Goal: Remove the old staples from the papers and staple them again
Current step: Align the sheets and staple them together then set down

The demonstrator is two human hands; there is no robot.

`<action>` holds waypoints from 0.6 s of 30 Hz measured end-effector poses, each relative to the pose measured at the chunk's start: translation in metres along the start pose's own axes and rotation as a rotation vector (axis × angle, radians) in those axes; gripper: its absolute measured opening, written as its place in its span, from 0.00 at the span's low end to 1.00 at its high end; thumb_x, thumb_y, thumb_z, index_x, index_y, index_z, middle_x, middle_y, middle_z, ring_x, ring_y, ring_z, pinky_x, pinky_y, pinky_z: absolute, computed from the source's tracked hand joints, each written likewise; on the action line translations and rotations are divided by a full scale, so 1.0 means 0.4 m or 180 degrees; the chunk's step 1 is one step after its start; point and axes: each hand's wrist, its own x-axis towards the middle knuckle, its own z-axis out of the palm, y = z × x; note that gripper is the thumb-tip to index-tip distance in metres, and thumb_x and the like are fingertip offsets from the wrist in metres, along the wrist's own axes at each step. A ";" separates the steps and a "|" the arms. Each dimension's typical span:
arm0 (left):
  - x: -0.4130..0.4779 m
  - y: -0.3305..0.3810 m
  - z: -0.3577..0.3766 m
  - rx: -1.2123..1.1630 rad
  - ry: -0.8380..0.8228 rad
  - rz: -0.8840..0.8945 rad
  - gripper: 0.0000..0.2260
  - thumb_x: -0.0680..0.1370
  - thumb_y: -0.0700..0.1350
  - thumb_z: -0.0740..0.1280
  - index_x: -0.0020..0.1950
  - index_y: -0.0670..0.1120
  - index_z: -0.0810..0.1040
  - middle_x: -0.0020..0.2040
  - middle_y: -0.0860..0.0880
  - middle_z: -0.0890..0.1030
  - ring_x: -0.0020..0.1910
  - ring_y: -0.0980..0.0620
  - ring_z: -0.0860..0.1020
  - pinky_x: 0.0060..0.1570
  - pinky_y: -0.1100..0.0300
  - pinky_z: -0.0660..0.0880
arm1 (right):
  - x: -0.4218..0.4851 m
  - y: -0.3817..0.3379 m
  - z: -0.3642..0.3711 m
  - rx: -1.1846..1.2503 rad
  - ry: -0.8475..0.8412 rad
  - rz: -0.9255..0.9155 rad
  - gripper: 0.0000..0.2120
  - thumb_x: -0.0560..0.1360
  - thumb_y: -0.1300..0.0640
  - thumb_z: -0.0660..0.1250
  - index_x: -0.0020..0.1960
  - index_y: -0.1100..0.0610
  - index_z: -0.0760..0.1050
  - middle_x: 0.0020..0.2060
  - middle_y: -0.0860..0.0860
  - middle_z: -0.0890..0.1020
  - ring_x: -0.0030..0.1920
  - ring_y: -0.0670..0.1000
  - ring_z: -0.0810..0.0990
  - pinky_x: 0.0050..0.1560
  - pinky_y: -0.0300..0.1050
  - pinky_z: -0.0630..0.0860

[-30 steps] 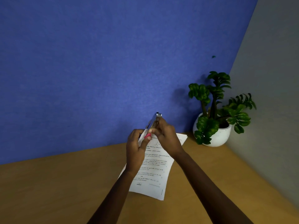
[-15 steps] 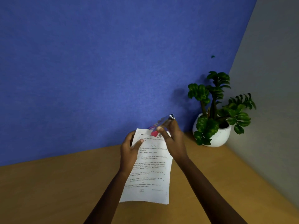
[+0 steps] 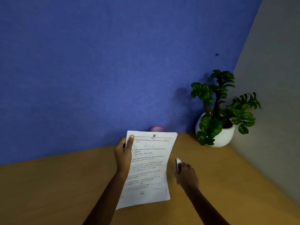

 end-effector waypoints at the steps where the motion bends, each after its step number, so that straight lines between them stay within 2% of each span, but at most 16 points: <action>1: 0.001 0.000 -0.001 0.0024 0.0023 0.0016 0.08 0.78 0.44 0.63 0.44 0.41 0.77 0.43 0.40 0.81 0.42 0.43 0.78 0.44 0.51 0.75 | -0.005 0.011 0.010 -0.0142 -0.0057 0.0024 0.16 0.76 0.53 0.63 0.60 0.59 0.71 0.54 0.55 0.79 0.50 0.52 0.81 0.49 0.45 0.82; 5: 0.003 0.004 -0.004 0.0014 0.0144 0.0057 0.07 0.78 0.43 0.63 0.47 0.40 0.77 0.43 0.41 0.81 0.42 0.46 0.78 0.44 0.51 0.76 | -0.010 0.045 0.033 -0.0522 -0.0278 0.0094 0.14 0.76 0.56 0.63 0.60 0.59 0.72 0.58 0.54 0.77 0.55 0.51 0.78 0.52 0.43 0.80; 10: 0.000 0.006 -0.006 -0.0050 0.0117 0.0131 0.06 0.78 0.43 0.63 0.42 0.48 0.76 0.39 0.46 0.80 0.38 0.49 0.78 0.38 0.58 0.74 | -0.010 0.069 0.042 -0.0755 -0.0350 0.0127 0.14 0.76 0.55 0.62 0.60 0.59 0.73 0.58 0.54 0.78 0.57 0.52 0.77 0.53 0.43 0.78; 16: 0.001 0.012 0.000 -0.0089 -0.0099 0.0124 0.07 0.78 0.42 0.62 0.41 0.49 0.76 0.39 0.46 0.81 0.37 0.48 0.78 0.37 0.58 0.74 | -0.009 0.082 0.062 -0.0906 -0.0371 0.0074 0.15 0.78 0.54 0.57 0.61 0.59 0.72 0.58 0.54 0.78 0.57 0.51 0.77 0.55 0.42 0.78; 18: 0.003 0.015 0.000 -0.0112 -0.0149 0.0145 0.07 0.78 0.42 0.62 0.41 0.48 0.76 0.39 0.46 0.81 0.37 0.50 0.79 0.34 0.61 0.75 | -0.008 0.083 0.064 -0.0901 -0.0385 0.0068 0.15 0.78 0.54 0.58 0.61 0.59 0.72 0.58 0.54 0.77 0.58 0.51 0.76 0.56 0.42 0.77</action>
